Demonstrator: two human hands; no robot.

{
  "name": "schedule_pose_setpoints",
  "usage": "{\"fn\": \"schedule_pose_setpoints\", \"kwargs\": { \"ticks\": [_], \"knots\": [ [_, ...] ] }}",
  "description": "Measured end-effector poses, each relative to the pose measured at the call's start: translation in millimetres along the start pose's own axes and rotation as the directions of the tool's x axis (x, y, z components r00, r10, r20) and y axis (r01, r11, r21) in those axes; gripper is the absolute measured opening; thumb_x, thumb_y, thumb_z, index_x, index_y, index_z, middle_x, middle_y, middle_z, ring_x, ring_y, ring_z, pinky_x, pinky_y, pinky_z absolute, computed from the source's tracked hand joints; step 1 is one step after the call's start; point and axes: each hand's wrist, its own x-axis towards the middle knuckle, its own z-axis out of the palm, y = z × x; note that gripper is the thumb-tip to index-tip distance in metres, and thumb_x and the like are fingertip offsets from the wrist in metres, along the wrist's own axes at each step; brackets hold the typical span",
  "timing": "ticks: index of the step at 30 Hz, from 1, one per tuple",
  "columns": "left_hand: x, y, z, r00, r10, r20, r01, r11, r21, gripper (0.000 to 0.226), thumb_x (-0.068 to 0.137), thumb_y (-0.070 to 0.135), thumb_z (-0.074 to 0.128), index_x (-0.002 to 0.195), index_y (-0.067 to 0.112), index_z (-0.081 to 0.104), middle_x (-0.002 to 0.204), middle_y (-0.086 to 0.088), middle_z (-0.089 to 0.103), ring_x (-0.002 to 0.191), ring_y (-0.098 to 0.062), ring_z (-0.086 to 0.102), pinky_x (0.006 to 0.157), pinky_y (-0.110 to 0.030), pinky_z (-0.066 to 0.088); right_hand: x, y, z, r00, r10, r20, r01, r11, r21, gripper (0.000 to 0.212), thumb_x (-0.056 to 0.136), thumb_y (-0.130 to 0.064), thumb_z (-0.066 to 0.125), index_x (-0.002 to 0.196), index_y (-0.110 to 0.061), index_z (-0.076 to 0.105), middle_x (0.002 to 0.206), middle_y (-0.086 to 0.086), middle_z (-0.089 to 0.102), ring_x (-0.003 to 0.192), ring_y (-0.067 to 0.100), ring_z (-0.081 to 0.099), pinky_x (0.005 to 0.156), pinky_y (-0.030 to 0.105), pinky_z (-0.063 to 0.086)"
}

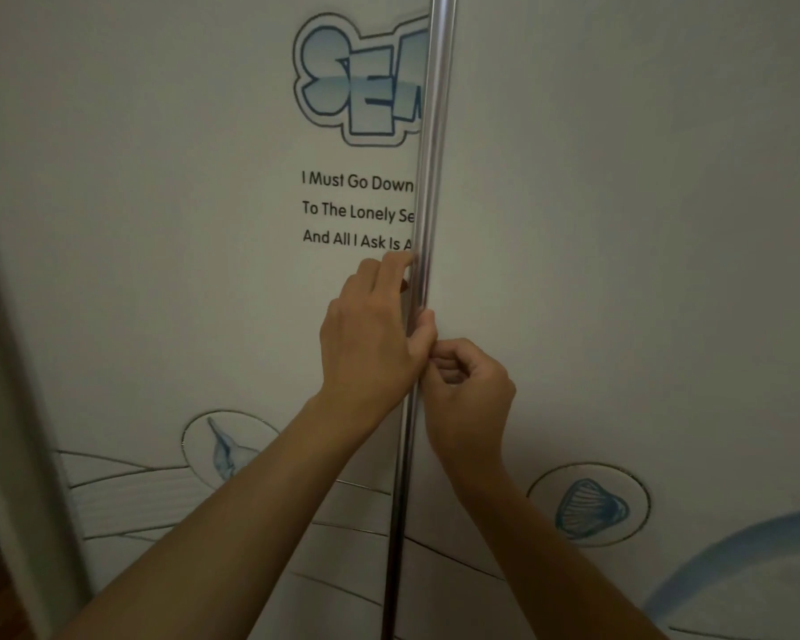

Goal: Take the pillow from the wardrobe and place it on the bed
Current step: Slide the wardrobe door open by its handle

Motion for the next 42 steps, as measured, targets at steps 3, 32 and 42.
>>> {"fn": "schedule_pose_setpoints", "kwargs": {
  "ticks": [3, 32, 42],
  "knots": [
    [2, -8, -6, 1.0, 0.003, 0.002, -0.003, 1.0, 0.009, 0.051, 0.079, 0.035, 0.064, 0.126, 0.028, 0.046, 0.103, 0.004, 0.056, 0.085, -0.016, 0.056, 0.069, -0.04, 0.053, -2, -2, 10, 1.0, -0.009, 0.001, 0.009, 1.0, 0.004, 0.006, 0.088, -0.007, 0.068, 0.085, -0.007, 0.073, 0.072, 0.0, 0.071, 0.065, 0.01, 0.068, 0.062, 0.028, 0.06],
    [0, -113, -65, 0.991, -0.123, -0.06, 0.129, 0.986, 0.102, 0.049, 0.082, 0.042, 0.065, 0.126, 0.025, 0.052, 0.108, 0.004, 0.058, 0.092, -0.014, 0.056, 0.073, -0.036, 0.054, -35, -27, 112, 0.96, 0.05, 0.277, -0.09, 0.987, 0.134, 0.031, 0.084, -0.008, 0.07, 0.115, -0.013, 0.07, 0.102, 0.0, 0.073, 0.092, 0.006, 0.07, 0.082, 0.031, 0.061],
    [3, -153, -90, 0.983, -0.162, -0.081, 0.171, 0.978, 0.121, 0.048, 0.08, 0.041, 0.069, 0.122, 0.023, 0.052, 0.108, 0.002, 0.058, 0.092, -0.015, 0.056, 0.073, -0.037, 0.054, -47, -42, 153, 0.944, 0.001, 0.33, -0.039, 0.993, 0.109, 0.037, 0.084, -0.013, 0.072, 0.121, -0.015, 0.066, 0.11, -0.003, 0.07, 0.099, 0.005, 0.067, 0.089, 0.03, 0.058]
  ]
}}
